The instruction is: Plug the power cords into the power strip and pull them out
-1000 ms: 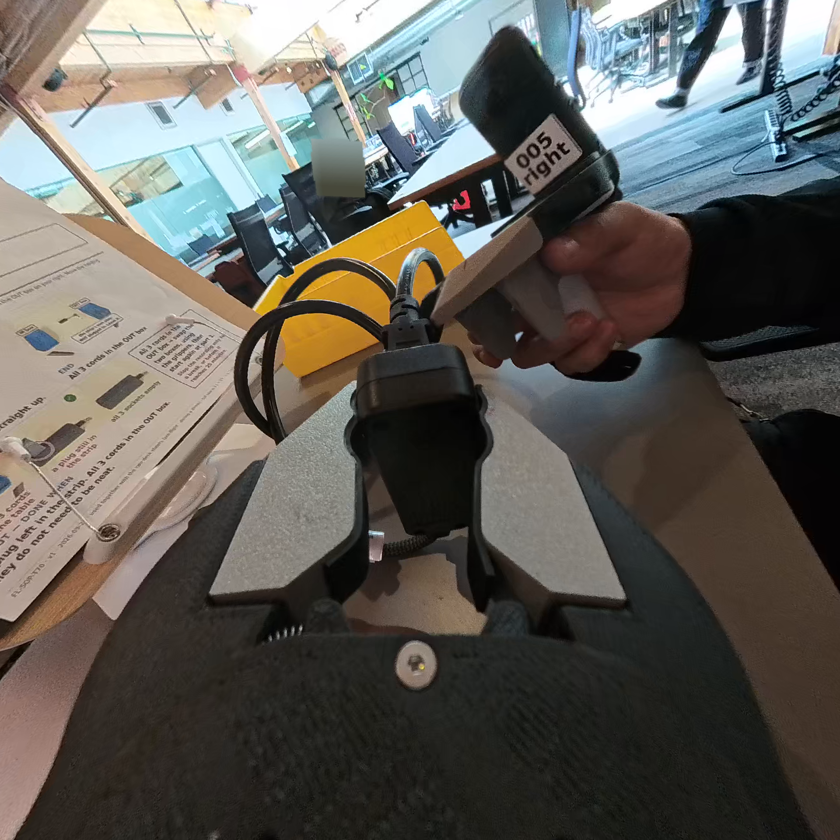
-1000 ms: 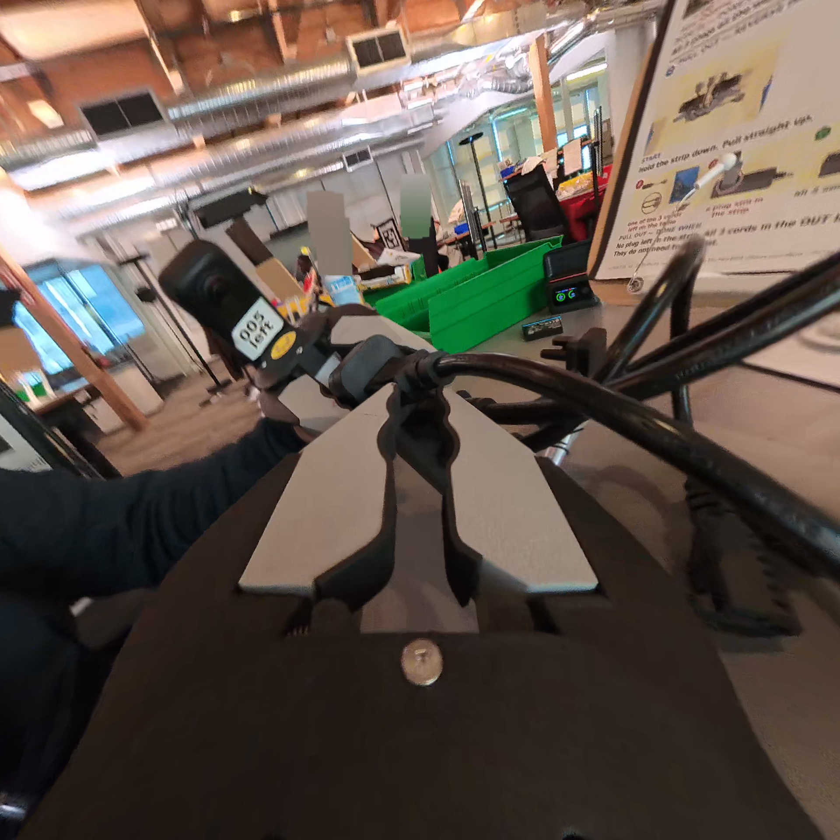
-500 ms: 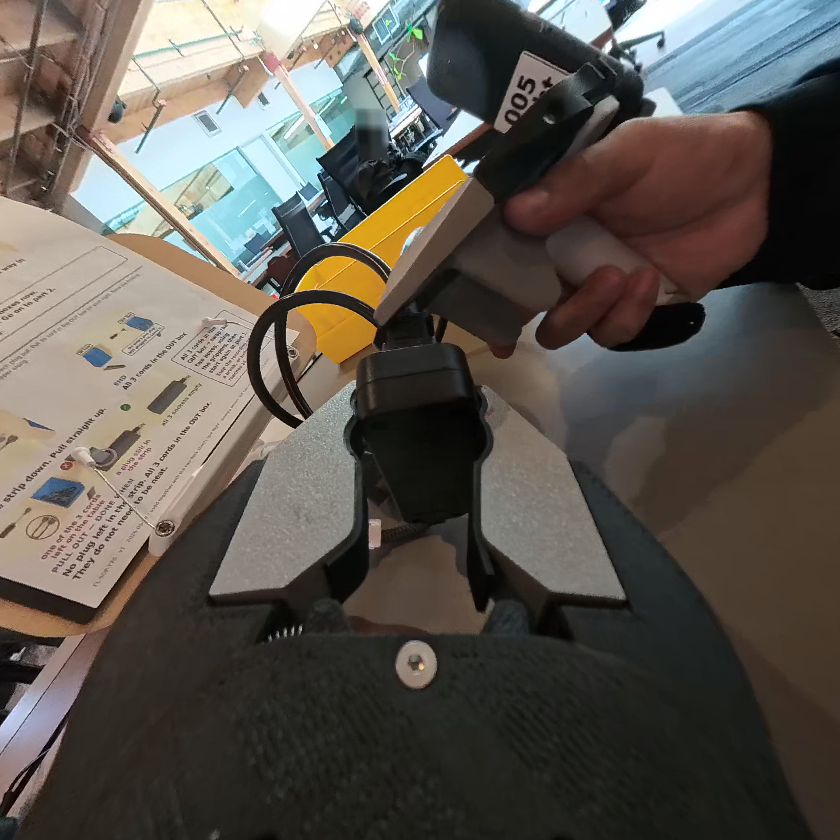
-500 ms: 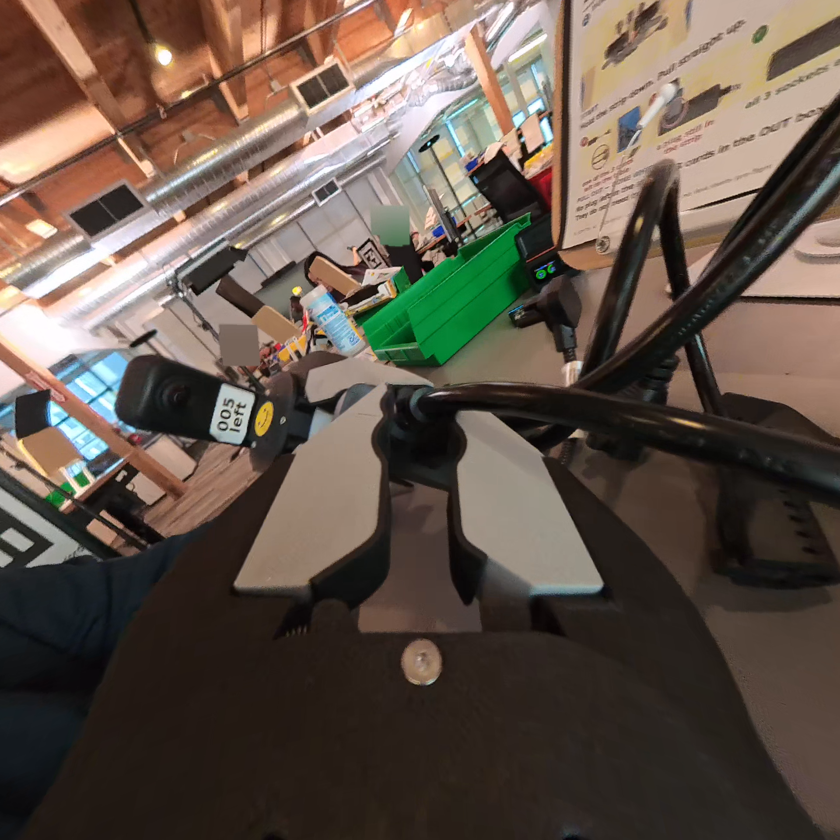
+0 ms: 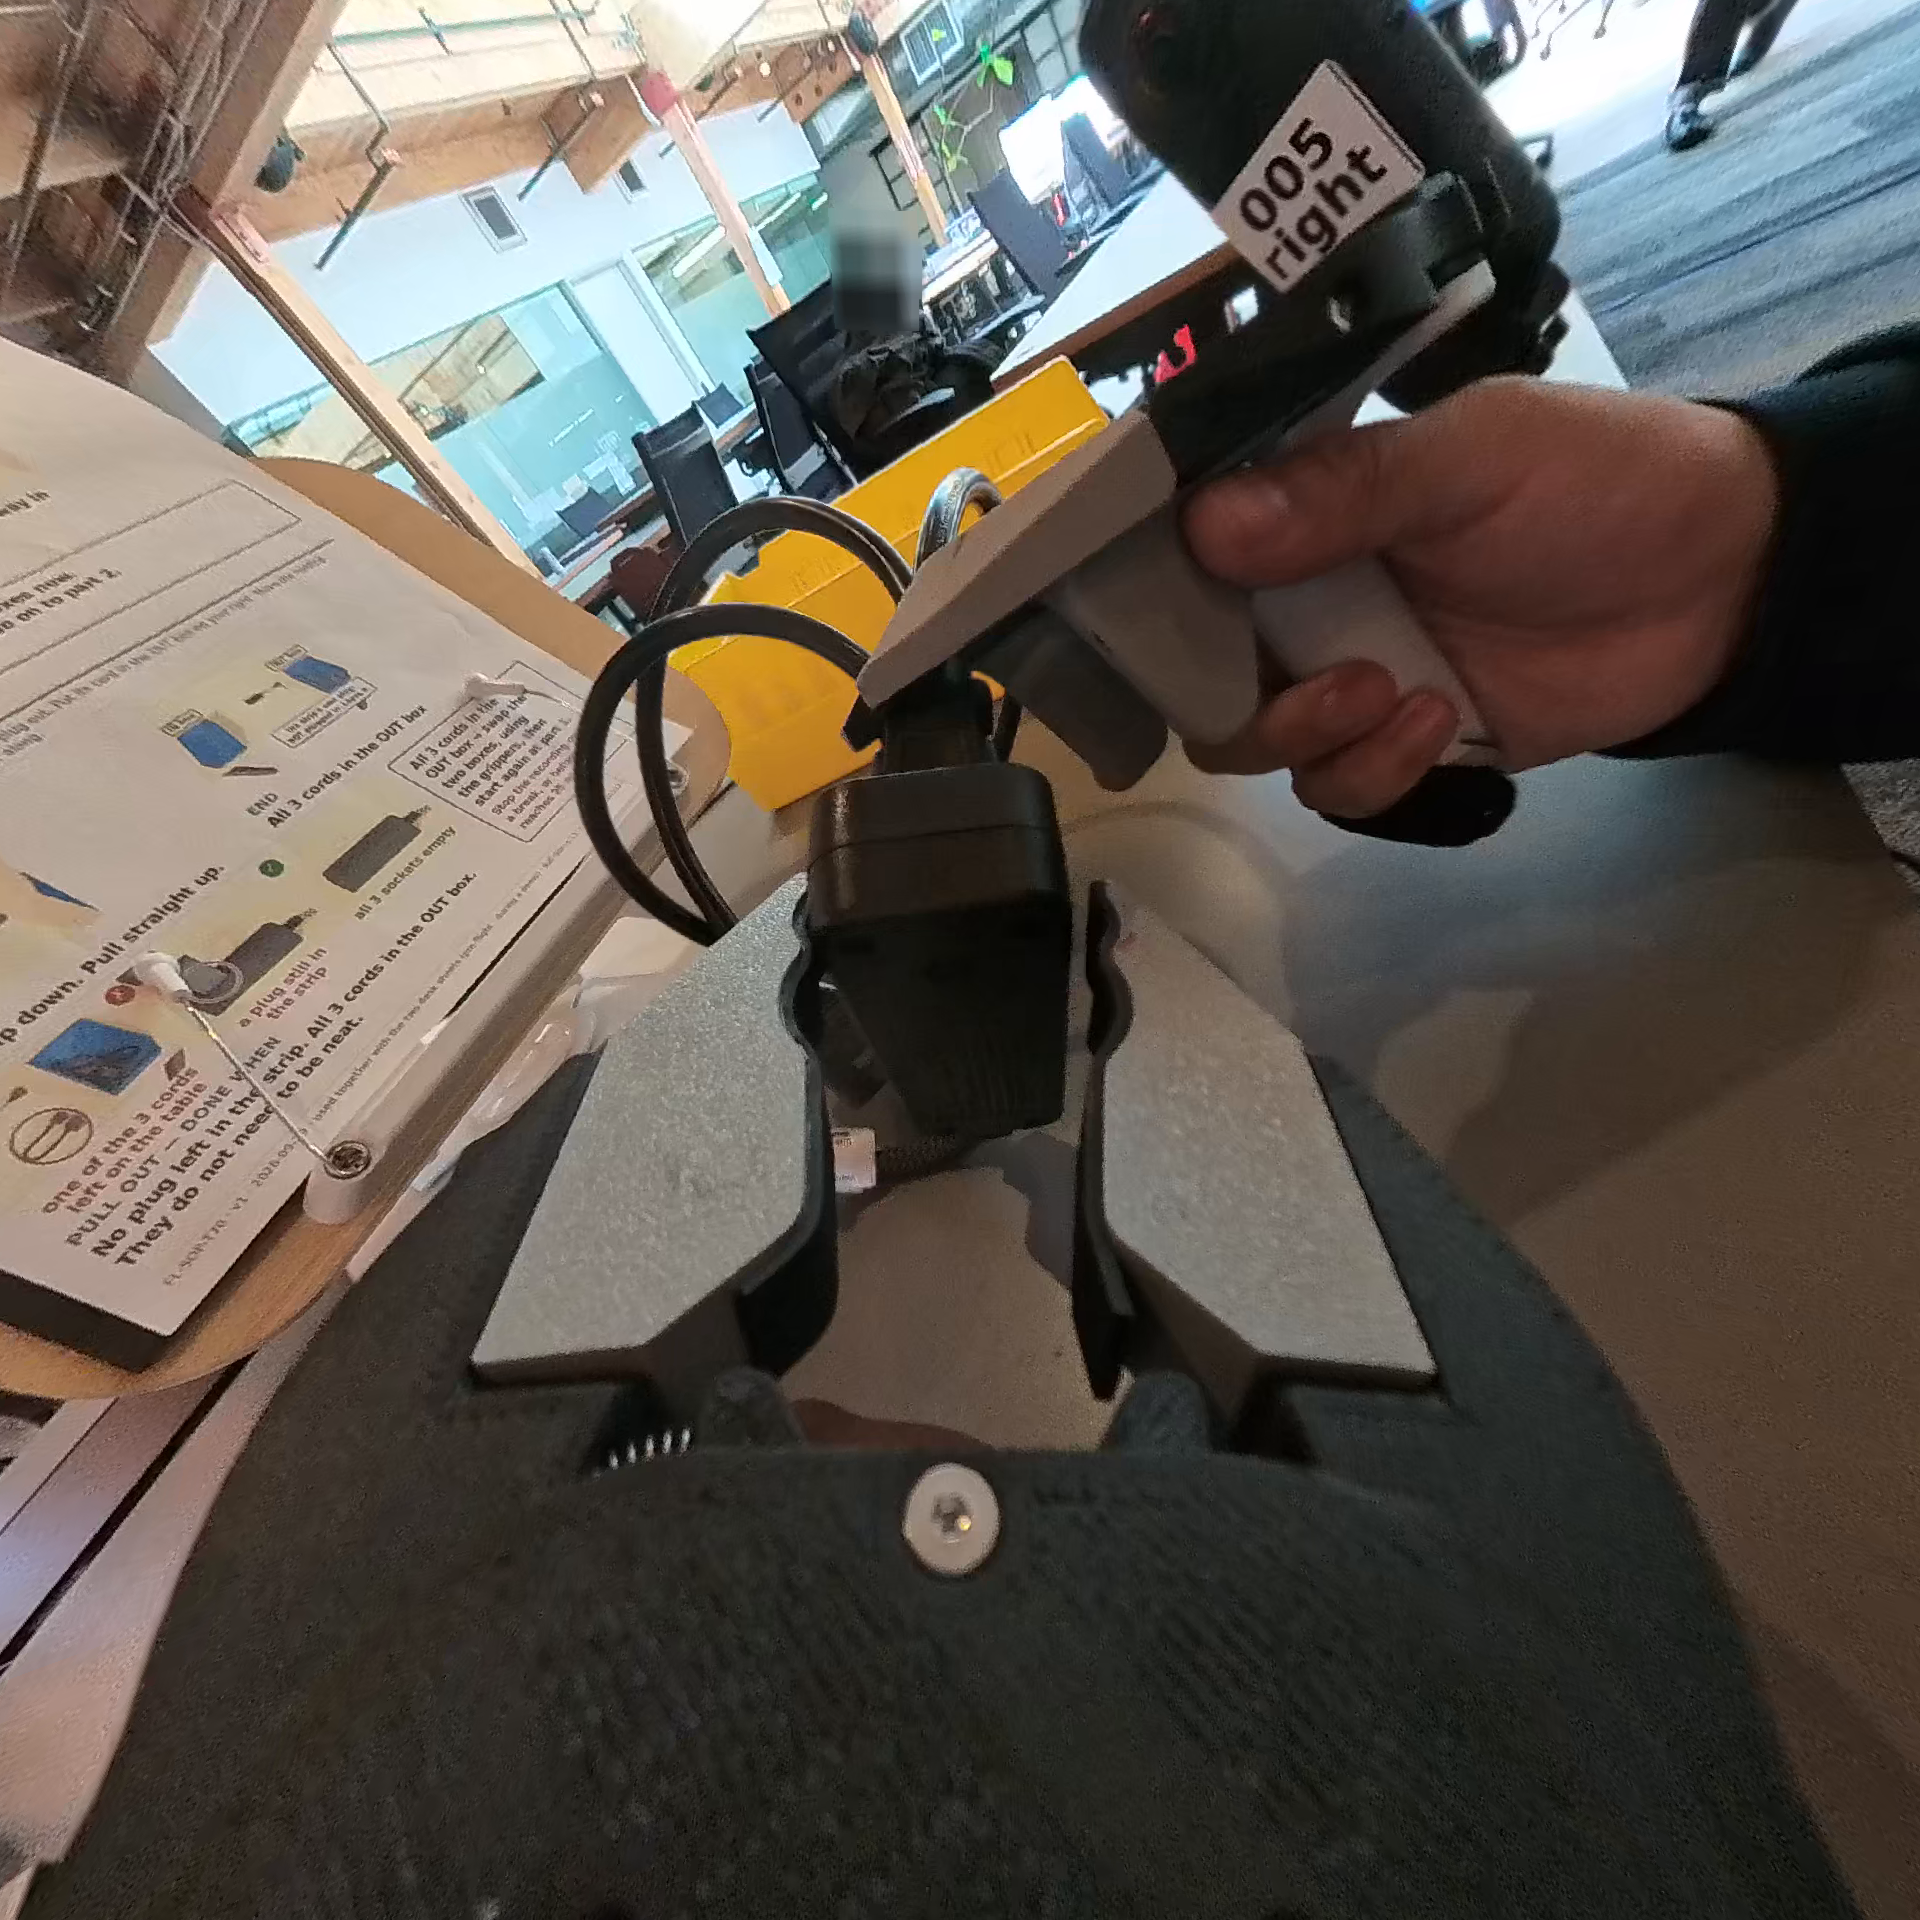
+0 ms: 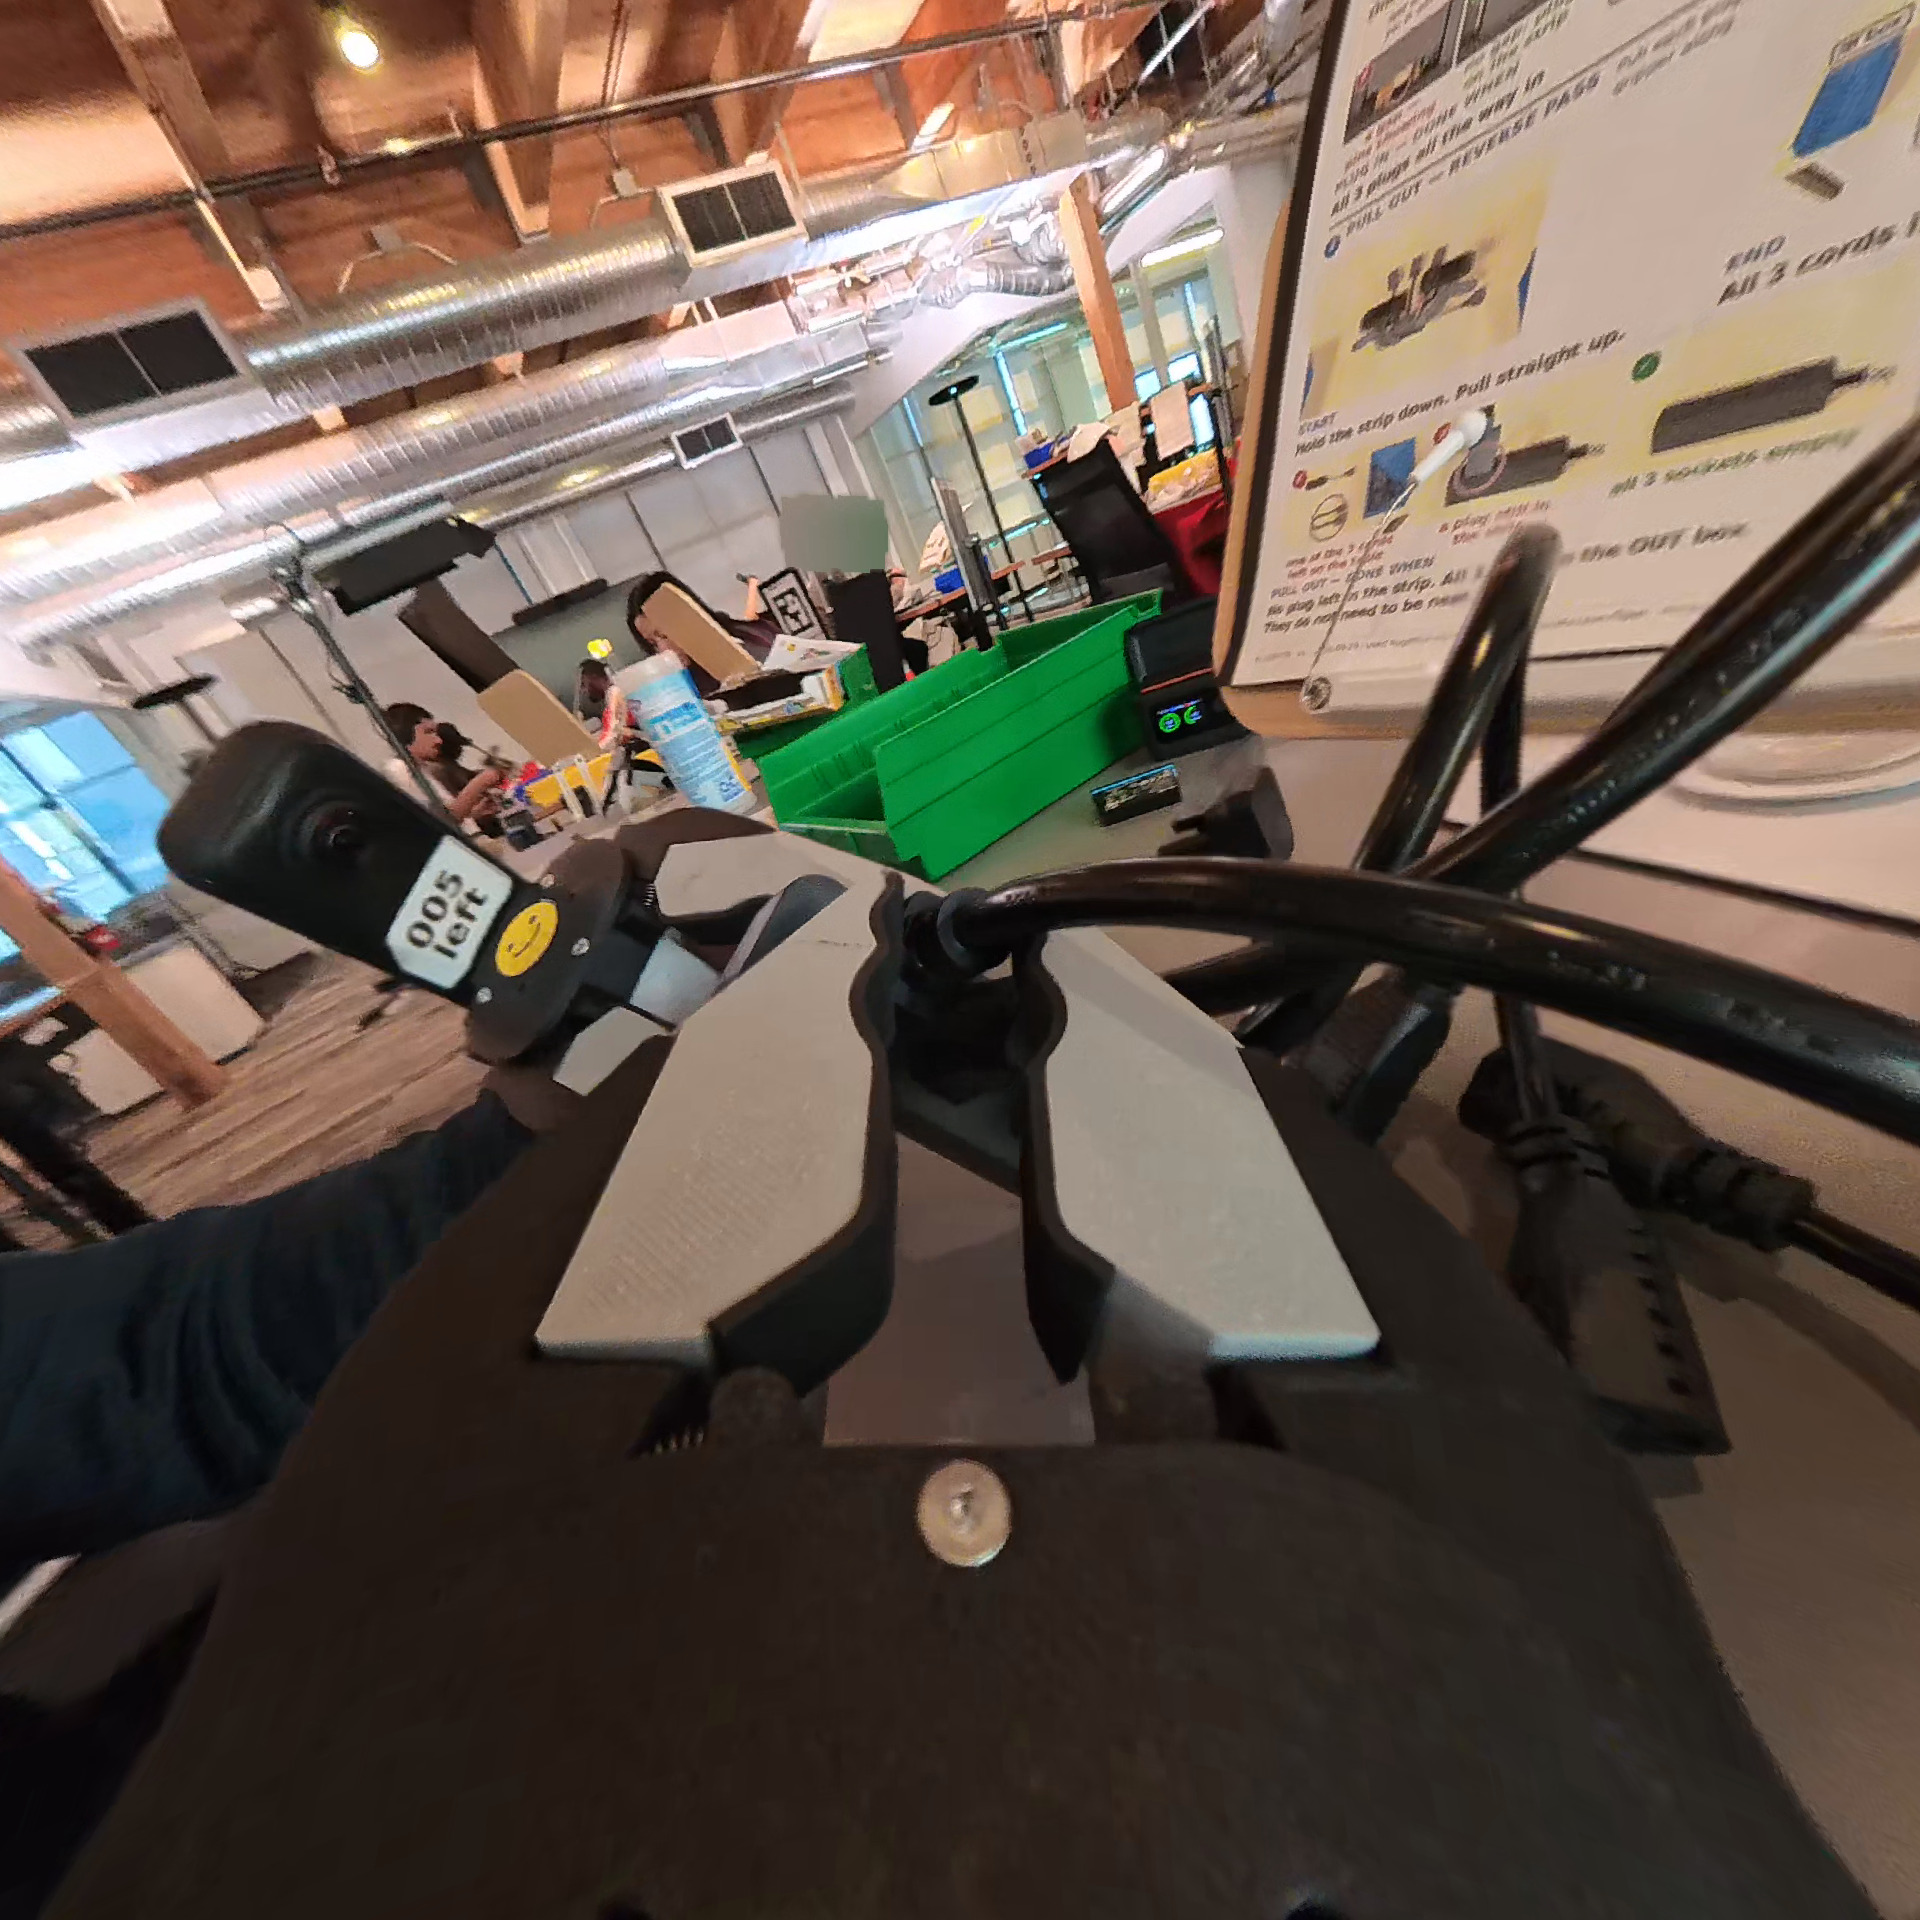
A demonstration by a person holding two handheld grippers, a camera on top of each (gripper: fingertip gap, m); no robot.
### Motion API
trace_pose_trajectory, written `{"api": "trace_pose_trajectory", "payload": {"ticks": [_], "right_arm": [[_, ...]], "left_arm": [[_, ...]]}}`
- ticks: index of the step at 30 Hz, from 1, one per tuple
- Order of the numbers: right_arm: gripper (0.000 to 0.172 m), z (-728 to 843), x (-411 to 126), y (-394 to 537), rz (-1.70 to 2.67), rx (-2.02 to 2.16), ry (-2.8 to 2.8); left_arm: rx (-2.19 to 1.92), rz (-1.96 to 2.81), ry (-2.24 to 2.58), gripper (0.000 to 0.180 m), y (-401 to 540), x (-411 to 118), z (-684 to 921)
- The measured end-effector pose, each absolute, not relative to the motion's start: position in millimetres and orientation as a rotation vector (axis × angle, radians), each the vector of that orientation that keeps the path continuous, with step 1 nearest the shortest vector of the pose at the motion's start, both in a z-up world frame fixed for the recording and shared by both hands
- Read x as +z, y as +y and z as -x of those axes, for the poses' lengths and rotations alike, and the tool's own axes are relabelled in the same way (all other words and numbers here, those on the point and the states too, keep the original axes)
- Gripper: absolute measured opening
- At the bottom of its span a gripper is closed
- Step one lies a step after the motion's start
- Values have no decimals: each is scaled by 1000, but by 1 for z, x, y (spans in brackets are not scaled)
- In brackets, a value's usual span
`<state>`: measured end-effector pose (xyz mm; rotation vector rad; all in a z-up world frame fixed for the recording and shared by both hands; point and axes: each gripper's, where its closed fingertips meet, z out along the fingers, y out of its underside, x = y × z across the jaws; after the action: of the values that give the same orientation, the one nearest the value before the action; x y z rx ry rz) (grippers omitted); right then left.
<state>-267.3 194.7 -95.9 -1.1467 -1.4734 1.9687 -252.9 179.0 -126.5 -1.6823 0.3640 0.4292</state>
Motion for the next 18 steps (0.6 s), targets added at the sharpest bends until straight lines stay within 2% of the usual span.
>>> {"api": "trace_pose_trajectory", "payload": {"ticks": [8,18], "right_arm": [[18,267,-101,190,983,1630,-1541],[16,270,-115,189,946,1548,-1582]], "left_arm": [[386,1664,356,40,177,-121,250],[491,1794,396,41,180,-144,261]]}}
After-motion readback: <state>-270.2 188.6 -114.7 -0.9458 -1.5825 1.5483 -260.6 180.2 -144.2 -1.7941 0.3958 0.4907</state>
